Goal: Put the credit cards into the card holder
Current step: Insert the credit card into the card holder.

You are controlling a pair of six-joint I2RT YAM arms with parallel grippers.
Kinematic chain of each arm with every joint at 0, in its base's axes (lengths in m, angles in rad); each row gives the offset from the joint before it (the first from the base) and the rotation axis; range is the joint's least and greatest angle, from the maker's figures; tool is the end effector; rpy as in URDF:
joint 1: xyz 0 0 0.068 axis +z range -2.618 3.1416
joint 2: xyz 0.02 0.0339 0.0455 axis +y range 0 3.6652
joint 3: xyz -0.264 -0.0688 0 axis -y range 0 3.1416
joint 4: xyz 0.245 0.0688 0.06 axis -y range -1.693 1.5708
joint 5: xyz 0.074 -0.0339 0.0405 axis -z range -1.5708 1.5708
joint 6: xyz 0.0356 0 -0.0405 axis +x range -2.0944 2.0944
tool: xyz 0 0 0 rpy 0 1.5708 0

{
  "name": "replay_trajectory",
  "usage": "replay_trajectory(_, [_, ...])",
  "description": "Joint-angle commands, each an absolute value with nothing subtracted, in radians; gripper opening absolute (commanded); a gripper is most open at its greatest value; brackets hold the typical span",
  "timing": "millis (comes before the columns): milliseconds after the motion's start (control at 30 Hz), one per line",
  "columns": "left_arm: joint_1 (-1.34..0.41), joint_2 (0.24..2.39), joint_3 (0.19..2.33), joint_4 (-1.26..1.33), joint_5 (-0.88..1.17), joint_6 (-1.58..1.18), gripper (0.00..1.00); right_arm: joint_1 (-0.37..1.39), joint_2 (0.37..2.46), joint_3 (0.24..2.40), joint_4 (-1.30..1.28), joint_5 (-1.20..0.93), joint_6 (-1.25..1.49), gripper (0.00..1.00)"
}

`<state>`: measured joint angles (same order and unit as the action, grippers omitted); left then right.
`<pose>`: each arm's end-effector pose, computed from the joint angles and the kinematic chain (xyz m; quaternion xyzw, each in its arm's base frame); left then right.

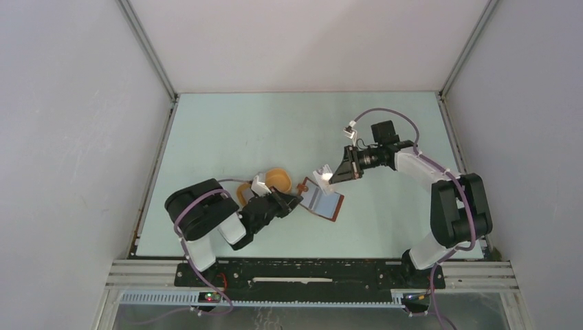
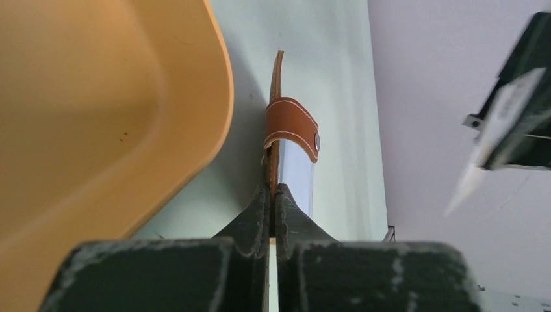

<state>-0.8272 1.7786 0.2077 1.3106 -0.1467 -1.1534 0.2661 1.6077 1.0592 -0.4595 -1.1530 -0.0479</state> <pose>0.1663 -0.1731 0.0987 -0.1725 0.7730 -0.4763 0.3819 0.2976 0.1148 0.2260 -0.2754 0.7718 0.5459 0.1744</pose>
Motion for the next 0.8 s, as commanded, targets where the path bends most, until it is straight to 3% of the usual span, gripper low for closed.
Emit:
replay_trajectory(0, [-0.896, 1.786, 0.196, 1.402, -0.229, -1.211, 0.0, 0.21, 1.545, 0.952, -0.296, -1.123, 0.144, 0.0])
replay_trajectory(300, [-1.172, 1.908, 0.218, 1.411, -0.718, -1.511, 0.0, 0.195, 1.497, 0.76, -0.161, -0.949, 0.376, 0.0])
replay_trajectory(700, [-1.184, 1.965, 0.313, 1.374, -0.845, -1.522, 0.0, 0.159, 1.565, 0.759, -0.146, -0.955, 0.414, 0.0])
replay_trajectory(767, [-1.184, 1.986, 0.317, 1.386, -0.819, -1.534, 0.06, 0.167, 1.58, 0.759, -0.143, -0.956, 0.412, 0.0])
